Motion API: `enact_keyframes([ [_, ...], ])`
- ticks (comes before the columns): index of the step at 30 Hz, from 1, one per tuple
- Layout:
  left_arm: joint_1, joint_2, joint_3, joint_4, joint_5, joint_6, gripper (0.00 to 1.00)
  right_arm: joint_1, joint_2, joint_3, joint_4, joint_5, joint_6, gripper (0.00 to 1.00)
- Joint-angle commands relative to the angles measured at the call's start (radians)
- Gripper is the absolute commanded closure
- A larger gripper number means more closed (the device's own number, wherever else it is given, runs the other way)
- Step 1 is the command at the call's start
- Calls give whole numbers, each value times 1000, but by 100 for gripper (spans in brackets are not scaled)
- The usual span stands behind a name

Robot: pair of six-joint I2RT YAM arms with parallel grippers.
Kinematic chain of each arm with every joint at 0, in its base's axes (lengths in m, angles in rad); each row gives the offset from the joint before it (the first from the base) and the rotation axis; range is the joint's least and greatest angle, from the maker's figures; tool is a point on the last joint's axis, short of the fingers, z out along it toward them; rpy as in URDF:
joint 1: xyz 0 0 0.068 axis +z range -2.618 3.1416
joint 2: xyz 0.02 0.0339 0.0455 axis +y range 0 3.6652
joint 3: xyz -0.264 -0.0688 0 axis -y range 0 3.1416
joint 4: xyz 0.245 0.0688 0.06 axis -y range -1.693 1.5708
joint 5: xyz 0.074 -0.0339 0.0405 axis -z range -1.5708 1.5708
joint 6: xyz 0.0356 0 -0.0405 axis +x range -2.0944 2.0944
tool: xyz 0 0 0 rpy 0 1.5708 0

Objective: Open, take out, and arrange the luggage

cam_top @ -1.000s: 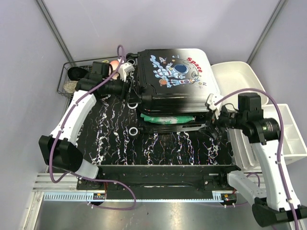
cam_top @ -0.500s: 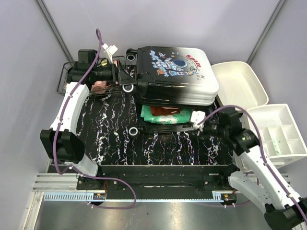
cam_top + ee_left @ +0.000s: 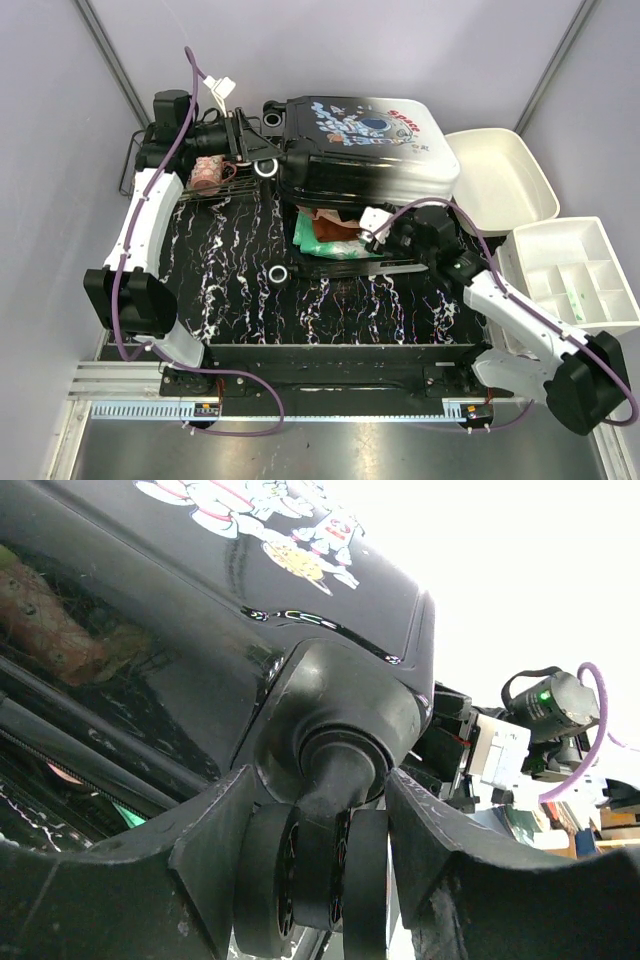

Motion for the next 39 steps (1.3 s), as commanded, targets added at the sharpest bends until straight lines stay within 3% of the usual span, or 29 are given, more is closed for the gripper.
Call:
enact_keyframes([
  [1,43,-21,26,149,-64,-10,75,11,58,116,310,224,31,34],
  [2,47,-26,21,151,-68,-8,65,11,72,139,320,289,41,34],
  [3,55,-32,15,152,-71,-7,45,11,82,185,321,304,54,33],
  [5,78,-49,3,148,-71,7,29,11,117,227,338,318,63,33],
  [6,93,-56,0,143,-76,16,16,11,131,268,355,318,54,32],
  [9,148,-121,-11,119,-61,100,3,8,217,366,383,348,51,29],
  [12,144,-231,-28,-24,-68,393,4,-14,313,469,380,345,81,27],
  [14,132,-299,-124,-111,-74,644,9,-33,353,544,381,335,97,25],
  [17,69,-403,-254,-273,-122,974,16,-69,444,647,387,318,120,22],
  [19,-46,-454,-360,-323,-212,1132,17,-86,516,702,395,312,132,21],
  [25,-357,-439,-542,-196,-433,1203,15,-150,697,914,426,313,154,15],
  [29,-508,-241,-502,-196,-553,1254,13,-191,816,1063,438,309,169,8],
  [36,-575,-43,-466,-191,-574,1350,11,-245,1002,1308,406,325,186,0],
  [39,-595,2,-488,-188,-613,1369,18,-268,1062,1411,348,331,215,0],
])
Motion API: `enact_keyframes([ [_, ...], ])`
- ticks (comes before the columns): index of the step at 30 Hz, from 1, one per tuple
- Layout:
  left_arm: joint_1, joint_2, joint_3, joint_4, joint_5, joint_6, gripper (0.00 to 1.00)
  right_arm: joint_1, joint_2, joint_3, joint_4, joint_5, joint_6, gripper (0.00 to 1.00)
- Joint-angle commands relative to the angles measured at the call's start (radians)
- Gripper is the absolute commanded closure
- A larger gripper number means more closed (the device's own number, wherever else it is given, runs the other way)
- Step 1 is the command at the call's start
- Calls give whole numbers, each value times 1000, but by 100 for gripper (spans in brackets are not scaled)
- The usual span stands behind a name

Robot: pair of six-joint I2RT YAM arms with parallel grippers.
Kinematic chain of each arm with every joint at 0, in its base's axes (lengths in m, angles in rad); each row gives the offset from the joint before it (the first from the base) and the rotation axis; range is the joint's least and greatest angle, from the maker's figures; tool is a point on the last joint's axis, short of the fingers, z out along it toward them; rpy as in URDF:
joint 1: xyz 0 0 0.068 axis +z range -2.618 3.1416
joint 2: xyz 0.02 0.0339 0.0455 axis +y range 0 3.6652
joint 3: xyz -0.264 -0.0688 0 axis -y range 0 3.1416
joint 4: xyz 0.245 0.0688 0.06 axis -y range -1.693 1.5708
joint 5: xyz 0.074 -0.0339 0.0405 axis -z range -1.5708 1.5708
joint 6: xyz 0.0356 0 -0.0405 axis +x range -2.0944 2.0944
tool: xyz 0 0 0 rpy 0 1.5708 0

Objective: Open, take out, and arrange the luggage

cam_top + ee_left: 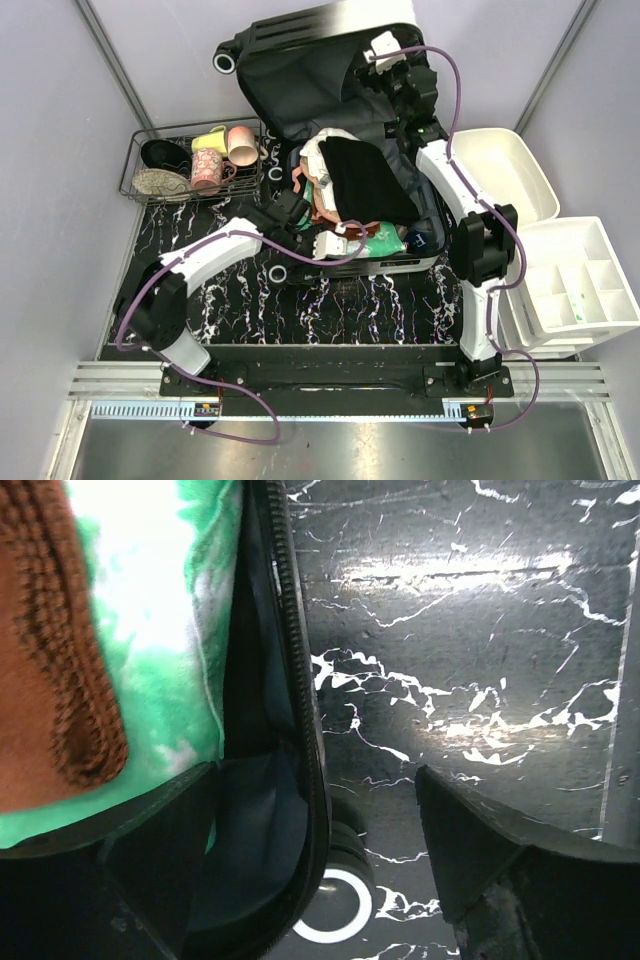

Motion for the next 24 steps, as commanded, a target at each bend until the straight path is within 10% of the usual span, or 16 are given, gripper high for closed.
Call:
enact_keyframes([
  [1,-25,39,22,29,-68,78,21,-34,60,192,-37,39,76,0],
  [7,-25,22,-65,-6,-116,141,64,-64,97,296,-203,22,202,0],
  [14,-6,-62,-157,-126,-139,240,89,-103,48,363,-416,-41,384,0],
  [23,10,-191,-209,-270,-134,337,96,-123,-199,435,-717,-283,677,0],
  [24,10,-199,-216,-273,-148,337,82,-126,-219,443,-731,-305,703,0],
])
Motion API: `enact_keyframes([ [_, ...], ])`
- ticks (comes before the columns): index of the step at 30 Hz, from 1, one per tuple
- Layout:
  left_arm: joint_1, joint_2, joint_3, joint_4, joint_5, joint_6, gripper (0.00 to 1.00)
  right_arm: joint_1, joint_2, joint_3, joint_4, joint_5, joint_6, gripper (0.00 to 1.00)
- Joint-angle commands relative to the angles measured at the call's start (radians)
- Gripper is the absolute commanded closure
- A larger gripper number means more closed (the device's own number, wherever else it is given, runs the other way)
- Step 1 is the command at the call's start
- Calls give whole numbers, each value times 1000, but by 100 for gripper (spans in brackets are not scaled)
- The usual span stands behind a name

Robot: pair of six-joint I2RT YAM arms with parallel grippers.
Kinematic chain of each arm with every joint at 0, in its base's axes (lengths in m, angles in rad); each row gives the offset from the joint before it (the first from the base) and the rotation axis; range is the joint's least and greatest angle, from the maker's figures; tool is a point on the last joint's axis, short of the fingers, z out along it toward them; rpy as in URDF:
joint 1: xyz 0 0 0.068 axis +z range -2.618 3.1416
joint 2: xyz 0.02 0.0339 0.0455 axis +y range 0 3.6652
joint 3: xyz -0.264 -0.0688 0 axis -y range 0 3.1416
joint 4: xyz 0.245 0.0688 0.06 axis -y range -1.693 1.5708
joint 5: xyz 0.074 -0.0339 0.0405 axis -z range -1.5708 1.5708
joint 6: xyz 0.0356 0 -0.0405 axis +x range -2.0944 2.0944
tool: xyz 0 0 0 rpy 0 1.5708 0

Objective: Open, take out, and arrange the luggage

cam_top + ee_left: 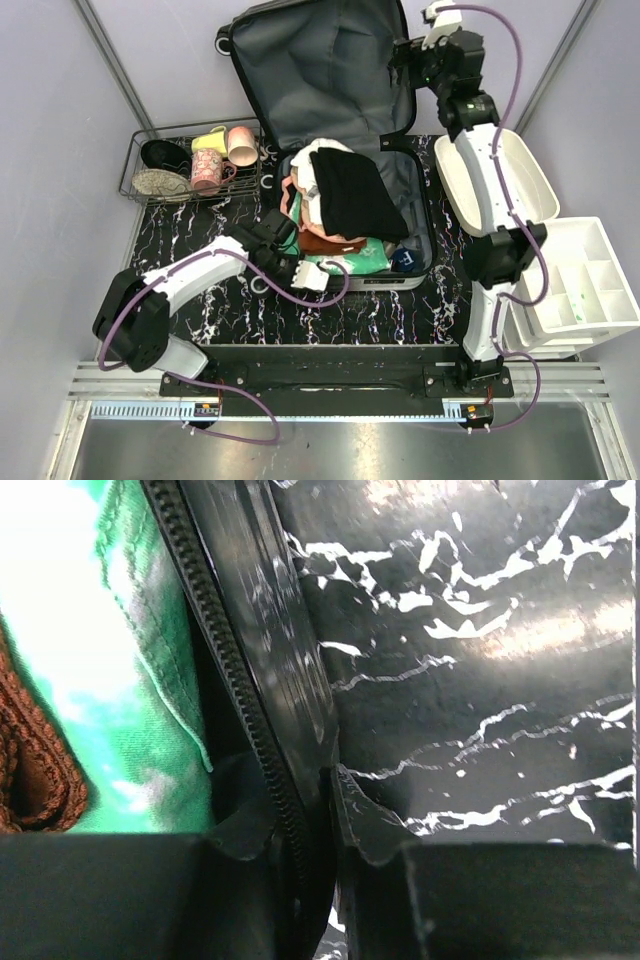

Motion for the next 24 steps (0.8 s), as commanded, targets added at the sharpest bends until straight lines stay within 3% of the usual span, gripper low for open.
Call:
enact_keyframes([
  [1,16,-106,-35,-229,-42,33,72,-14,-234,126,-129,-152,252,0],
  [4,80,-140,44,-290,42,-16,38,-40,-270,244,-189,-172,373,0],
  [8,192,-145,289,-319,225,-187,20,-98,-325,291,-209,-181,554,0],
  [10,229,-137,359,-258,280,-343,17,-128,-339,292,-220,-209,671,0],
  [11,233,-135,400,-220,283,-472,10,-160,-351,289,-237,-223,709,0],
  [14,241,-132,446,-83,267,-638,7,-209,-359,272,-264,-298,846,0],
  [17,243,-131,460,-22,244,-695,6,-251,-356,280,-290,-327,857,0],
  [23,301,-126,479,-20,248,-743,5,-359,-521,61,-274,-393,817,0],
  [24,321,-128,479,-2,288,-766,5,-364,-559,-67,-242,-417,807,0],
])
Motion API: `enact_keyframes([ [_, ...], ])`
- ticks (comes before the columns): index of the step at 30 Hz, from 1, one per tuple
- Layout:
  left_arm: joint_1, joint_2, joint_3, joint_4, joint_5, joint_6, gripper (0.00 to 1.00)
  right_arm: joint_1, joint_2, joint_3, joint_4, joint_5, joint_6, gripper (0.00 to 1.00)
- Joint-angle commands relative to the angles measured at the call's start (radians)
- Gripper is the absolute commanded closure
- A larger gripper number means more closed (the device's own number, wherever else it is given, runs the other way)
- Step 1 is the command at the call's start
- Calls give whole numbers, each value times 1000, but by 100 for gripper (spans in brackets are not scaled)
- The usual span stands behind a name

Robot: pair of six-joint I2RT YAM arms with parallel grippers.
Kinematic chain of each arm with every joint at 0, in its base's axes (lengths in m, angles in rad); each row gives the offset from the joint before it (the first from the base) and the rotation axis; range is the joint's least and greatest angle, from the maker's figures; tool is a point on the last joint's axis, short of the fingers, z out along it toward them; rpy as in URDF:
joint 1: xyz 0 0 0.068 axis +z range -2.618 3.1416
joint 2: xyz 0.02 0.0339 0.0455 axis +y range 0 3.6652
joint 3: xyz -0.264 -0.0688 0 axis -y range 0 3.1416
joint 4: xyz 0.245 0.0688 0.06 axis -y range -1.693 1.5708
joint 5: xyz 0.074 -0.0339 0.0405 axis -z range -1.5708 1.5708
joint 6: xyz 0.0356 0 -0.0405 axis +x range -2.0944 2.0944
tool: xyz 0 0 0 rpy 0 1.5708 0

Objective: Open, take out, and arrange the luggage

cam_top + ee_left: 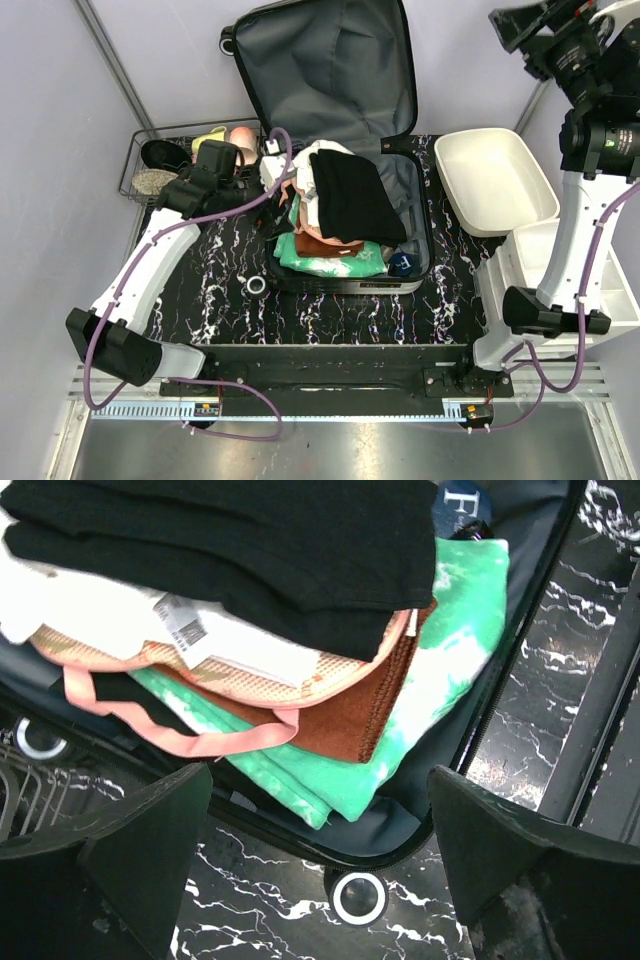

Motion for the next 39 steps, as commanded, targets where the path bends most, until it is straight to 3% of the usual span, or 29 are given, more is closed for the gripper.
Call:
enact_keyframes([
  [1,93,-10,41,77,88,-143,2,-37,-203,-269,114,-126,2,0],
  [3,106,-11,52,73,88,-160,1,-37,-272,-494,216,-215,-24,0],
  [6,104,-13,84,19,114,-21,1,-37,-343,-707,331,-393,-122,0],
  [9,101,-3,118,-18,101,77,1,-37,-368,-820,244,-503,-318,0],
  [16,97,17,138,-18,127,56,5,9,-395,-874,-251,-392,-860,0],
  [20,95,10,122,54,171,-69,5,90,-427,-960,-306,-269,-1038,0],
  [22,97,3,106,66,191,-100,5,200,-438,-989,-305,-200,-1122,0],
  [23,97,0,99,86,197,-114,5,234,-441,-1001,-290,-128,-1132,0],
  [28,97,-8,34,128,187,-162,6,384,-411,-1109,-147,-48,-1124,0],
  [34,97,47,93,68,214,-203,6,415,-394,-1254,-61,-134,-1346,0],
  [39,4,90,124,17,207,-52,15,421,-392,-1374,14,-137,-1440,7],
])
